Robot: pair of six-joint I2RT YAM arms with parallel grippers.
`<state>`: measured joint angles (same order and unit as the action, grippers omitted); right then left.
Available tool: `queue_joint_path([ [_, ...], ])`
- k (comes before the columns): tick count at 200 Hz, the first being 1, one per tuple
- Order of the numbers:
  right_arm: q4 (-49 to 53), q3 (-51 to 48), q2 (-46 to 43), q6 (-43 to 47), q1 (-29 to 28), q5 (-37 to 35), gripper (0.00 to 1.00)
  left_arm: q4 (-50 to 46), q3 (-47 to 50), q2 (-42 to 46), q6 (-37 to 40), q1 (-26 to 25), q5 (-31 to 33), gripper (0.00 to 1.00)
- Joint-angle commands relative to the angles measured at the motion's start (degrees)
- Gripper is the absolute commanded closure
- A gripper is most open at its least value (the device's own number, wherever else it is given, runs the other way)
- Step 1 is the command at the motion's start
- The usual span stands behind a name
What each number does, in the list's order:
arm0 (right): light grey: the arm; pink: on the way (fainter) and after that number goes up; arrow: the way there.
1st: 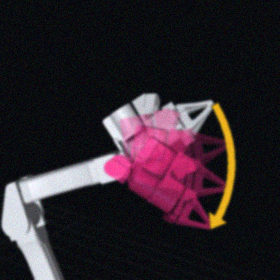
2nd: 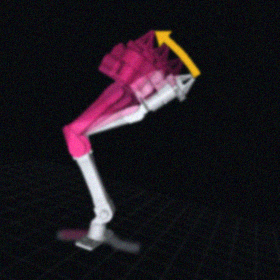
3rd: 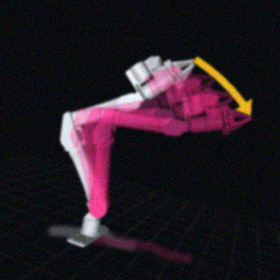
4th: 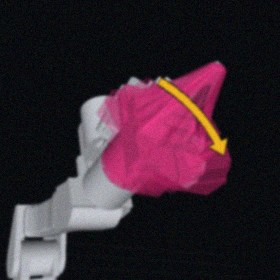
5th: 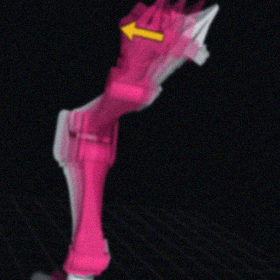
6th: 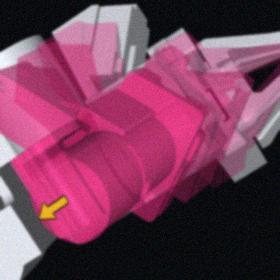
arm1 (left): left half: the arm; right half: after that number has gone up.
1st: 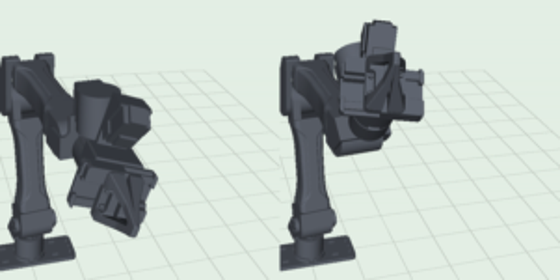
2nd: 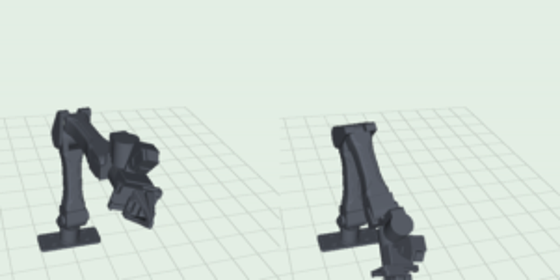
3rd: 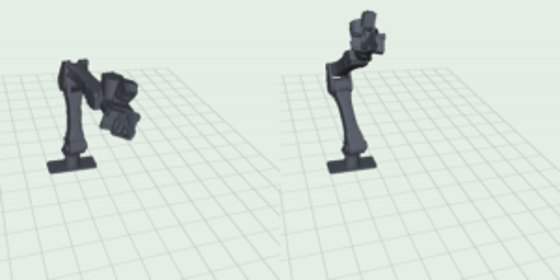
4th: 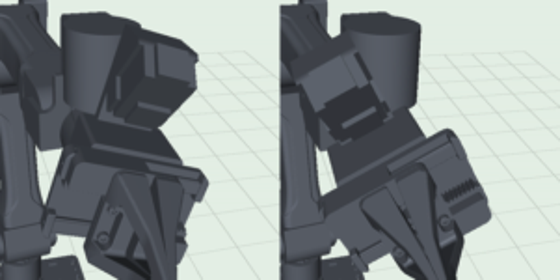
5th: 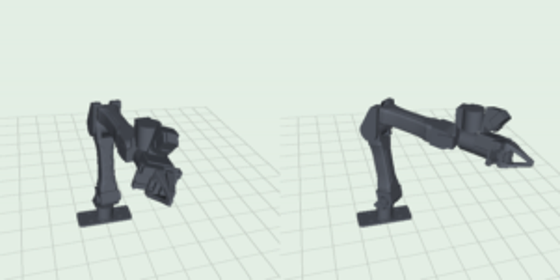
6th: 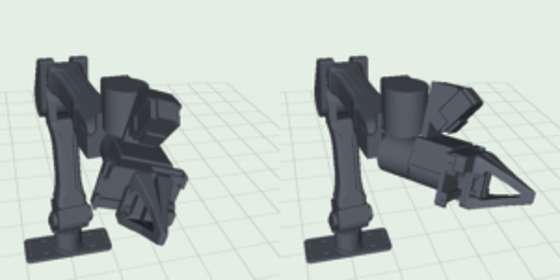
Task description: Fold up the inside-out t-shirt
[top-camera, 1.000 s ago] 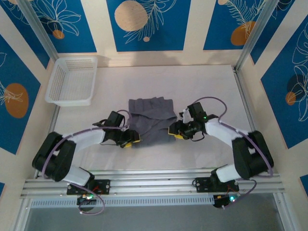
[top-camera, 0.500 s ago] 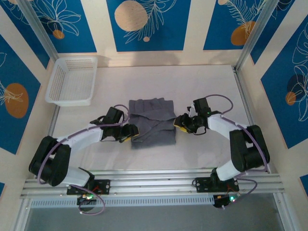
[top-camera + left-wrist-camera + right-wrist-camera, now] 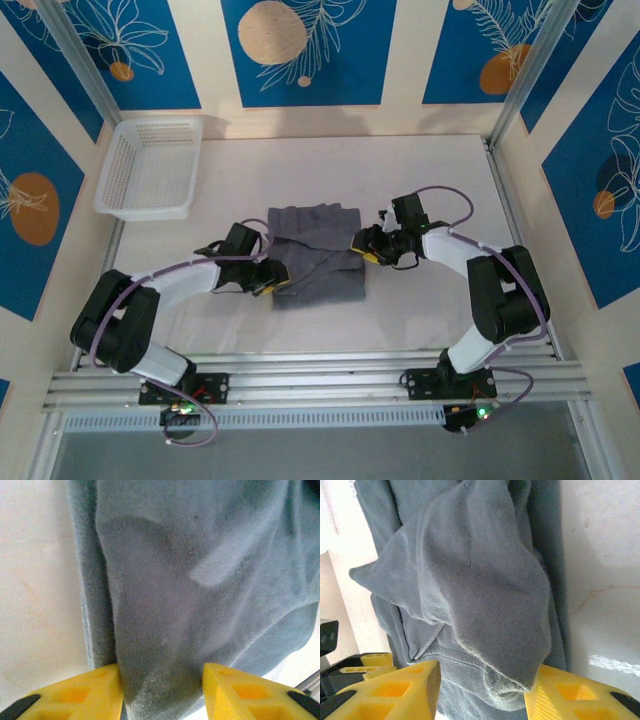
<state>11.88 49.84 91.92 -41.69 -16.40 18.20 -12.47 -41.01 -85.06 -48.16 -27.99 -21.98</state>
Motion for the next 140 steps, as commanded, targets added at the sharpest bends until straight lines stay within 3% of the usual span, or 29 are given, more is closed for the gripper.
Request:
queue_joint_path([
  [1,2.0,-0.4,0.2,1.8,-0.3,-1.1,0.52,1.0,-1.4,-0.1,-0.5,0.1,0.1,0.62],
  [32,2.3,-0.8,0.7,2.1,-0.3,-0.7,0.55,1.0,-1.7,-0.2,-0.2,0.1,0.0,0.7],
  [77,3.8,-1.0,-0.2,3.6,-0.3,-2.3,0.5,0.2,-1.3,0.8,0.2,0.1,0.3,0.72],
  [115,1.9,-0.3,1.9,3.4,-0.6,-3.0,0.48,1.5,-1.8,0.3,-0.3,0.1,-0.9,0.99],
  [123,1.8,0.2,2.4,3.3,-0.7,-3.1,0.48,1.4,-1.9,0.4,-0.3,0.1,-0.9,1.0],
  [131,1.6,0.7,2.8,3.2,-1.0,-2.7,0.51,1.3,-1.9,0.5,-0.3,0.1,-0.9,1.0],
  [140,1.5,1.3,3.3,3.2,-1.2,-2.0,0.63,1.2,-1.9,0.8,-0.6,0.1,-0.8,1.0],
])
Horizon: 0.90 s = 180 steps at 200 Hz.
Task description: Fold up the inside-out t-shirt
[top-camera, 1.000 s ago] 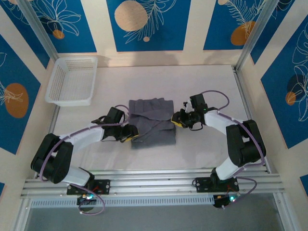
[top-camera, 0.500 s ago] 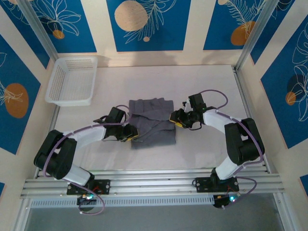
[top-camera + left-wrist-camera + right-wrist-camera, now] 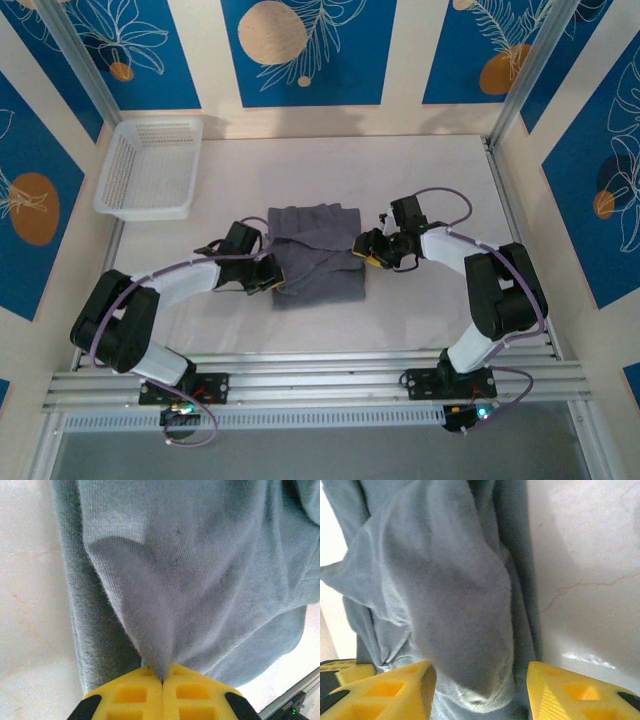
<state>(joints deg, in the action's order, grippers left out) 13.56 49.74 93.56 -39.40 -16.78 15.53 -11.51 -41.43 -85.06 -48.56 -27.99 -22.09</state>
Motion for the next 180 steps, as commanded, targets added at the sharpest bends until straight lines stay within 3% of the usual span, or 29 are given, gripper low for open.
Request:
queue_joint_path([
  [1,-0.2,1.5,1.7,0.9,-0.8,0.8,0.64,0.3,-1.5,0.8,-0.2,0.1,-0.7,1.0],
  [17,0.3,2.8,1.7,0.2,-1.1,2.7,0.91,1.4,-1.8,1.3,-1.8,0.4,-1.7,1.0],
  [27,0.9,3.6,1.2,-1.1,-1.1,4.7,1.0,1.3,-3.0,1.4,-2.7,0.8,-1.8,1.0],
  [63,0.1,8.9,1.1,-5.1,-0.3,7.2,1.0,-4.4,-14.4,-1.2,-0.8,3.2,2.6,1.0],
  [110,2.8,26.0,12.8,-5.8,1.3,5.9,1.0,-3.6,-25.8,-10.6,3.1,9.0,9.4,1.0],
  [124,2.7,30.4,16.8,-5.6,2.3,5.7,1.0,-1.8,-27.5,-13.8,3.0,11.2,10.1,0.93],
  [147,5.4,38.2,23.2,-4.1,3.6,5.1,0.92,1.7,-31.4,-19.9,2.5,14.4,8.6,0.78],
  [169,9.5,45.2,27.6,-2.4,4.7,5.3,0.67,3.8,-37.8,-26.1,4.1,15.9,3.2,0.55],
  [180,11.4,47.5,28.4,-1.6,5.4,5.4,0.59,2.8,-41.4,-28.2,5.8,16.2,1.3,0.46],
])
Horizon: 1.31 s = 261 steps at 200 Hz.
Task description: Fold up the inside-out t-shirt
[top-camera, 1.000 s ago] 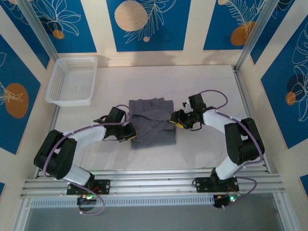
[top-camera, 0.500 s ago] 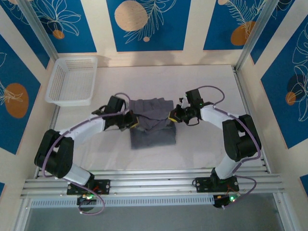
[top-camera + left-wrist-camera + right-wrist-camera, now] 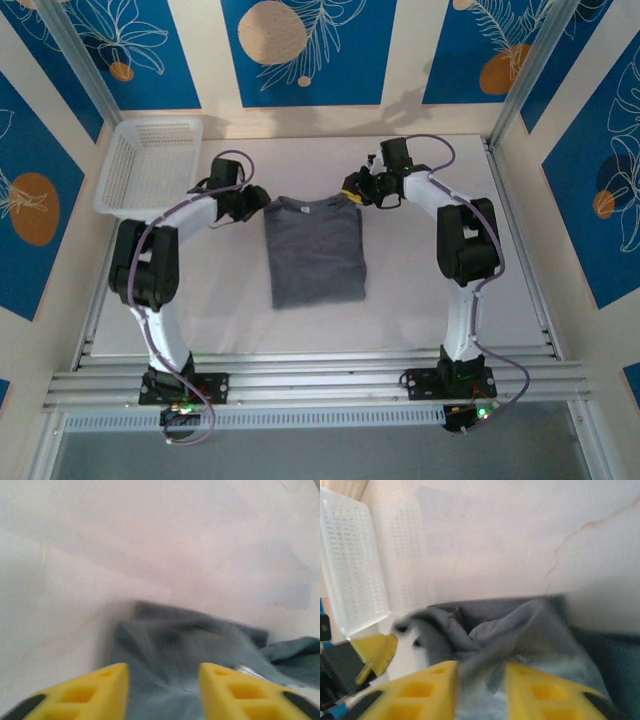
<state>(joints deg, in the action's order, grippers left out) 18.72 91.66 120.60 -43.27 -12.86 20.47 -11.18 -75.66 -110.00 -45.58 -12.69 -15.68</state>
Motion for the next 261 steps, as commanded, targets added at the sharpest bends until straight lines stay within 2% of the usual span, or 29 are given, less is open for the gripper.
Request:
queue_joint_path([
  [1,6.6,5.6,1.3,2.4,1.6,0.4,0.59,2.3,-7.4,-3.4,3.0,0.9,-5.2,0.46],
  [18,9.3,5.5,-0.2,6.0,2.5,-2.0,0.53,-0.9,-9.2,-3.3,6.1,1.5,-4.7,0.41],
  [38,8.4,-0.5,-3.7,11.1,2.8,-7.0,0.46,-0.7,-4.5,0.0,7.5,2.4,-3.6,0.37],
  [64,6.0,-5.4,-3.6,15.3,2.5,-7.2,0.4,-0.2,0.8,1.7,8.4,2.3,-4.7,0.36],
  [135,13.1,6.7,9.5,17.9,-1.5,-7.8,0.38,2.5,8.2,5.3,7.6,2.1,-6.5,0.35],
  [166,13.8,7.4,11.2,17.3,-2.6,-8.0,0.39,2.0,8.5,6.4,7.7,2.1,-6.2,0.36],
  [172,13.7,7.2,11.3,17.2,-2.7,-7.6,0.42,2.0,8.5,6.4,7.6,2.1,-6.2,0.35],
  [187,13.2,6.8,11.4,16.9,-2.7,-6.8,0.58,2.0,8.2,6.0,7.1,2.1,-6.5,0.36],
  [205,13.4,6.9,10.9,16.7,-2.7,-6.5,0.88,1.2,7.8,4.5,5.7,2.1,-6.7,0.35],
  [215,13.5,6.8,10.3,16.9,-2.7,-6.2,1.0,0.2,7.3,3.3,5.1,1.9,-6.5,0.36],
  [242,13.7,6.8,9.0,17.2,-2.6,-4.3,1.0,-7.9,0.7,-2.5,7.1,-0.4,-3.2,0.41],
  [261,14.2,6.9,9.0,17.0,-2.7,-3.5,1.0,-6.3,-0.7,-4.5,5.9,-1.3,-1.6,0.4],
])
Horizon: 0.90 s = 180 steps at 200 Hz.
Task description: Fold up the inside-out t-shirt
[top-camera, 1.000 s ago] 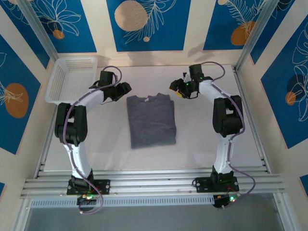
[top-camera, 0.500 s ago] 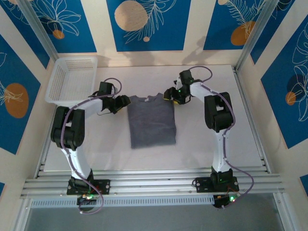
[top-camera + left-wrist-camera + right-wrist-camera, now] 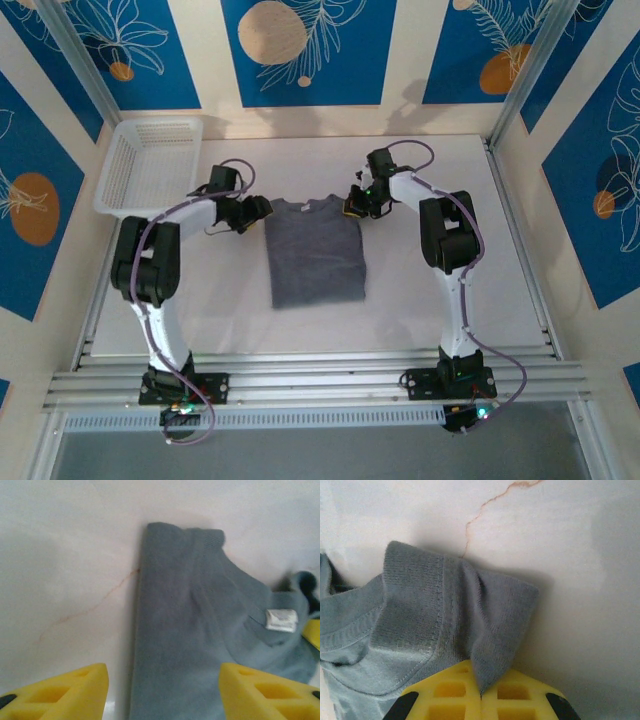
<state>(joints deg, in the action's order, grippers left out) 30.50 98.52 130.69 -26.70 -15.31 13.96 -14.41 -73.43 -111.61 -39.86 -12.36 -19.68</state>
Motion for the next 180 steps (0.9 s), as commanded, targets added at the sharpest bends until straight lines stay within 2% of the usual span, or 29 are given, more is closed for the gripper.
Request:
queue_joint_path([
  [1,2.4,0.0,-1.1,0.4,-0.3,3.1,1.0,-2.9,-2.8,-2.9,0.1,-1.7,2.4,0.4],
  [22,2.5,0.0,-1.1,0.2,-0.5,3.8,1.0,-1.0,-4.2,-5.0,-2.3,-1.8,2.7,0.4],
  [65,2.8,-0.1,-1.1,-0.1,-0.5,4.2,1.0,1.1,-9.6,-11.2,-3.9,-4.3,-2.2,0.41],
  [90,3.0,-0.2,-1.0,0.0,-0.5,4.2,1.0,4.9,-9.5,-11.8,-6.2,-5.6,-4.7,0.48],
  [152,2.9,-0.9,-1.0,-0.2,-0.2,4.4,1.0,5.7,-7.4,-9.9,-3.7,-6.3,-0.5,0.66],
  [168,2.8,-1.1,-1.0,-0.3,-0.2,4.5,1.0,5.8,-6.8,-10.4,-3.3,-6.3,1.3,0.65],
  [180,2.8,-1.3,-1.0,-0.2,-0.2,4.5,1.0,5.3,-7.4,-11.2,-2.7,-6.4,1.9,0.57],
])
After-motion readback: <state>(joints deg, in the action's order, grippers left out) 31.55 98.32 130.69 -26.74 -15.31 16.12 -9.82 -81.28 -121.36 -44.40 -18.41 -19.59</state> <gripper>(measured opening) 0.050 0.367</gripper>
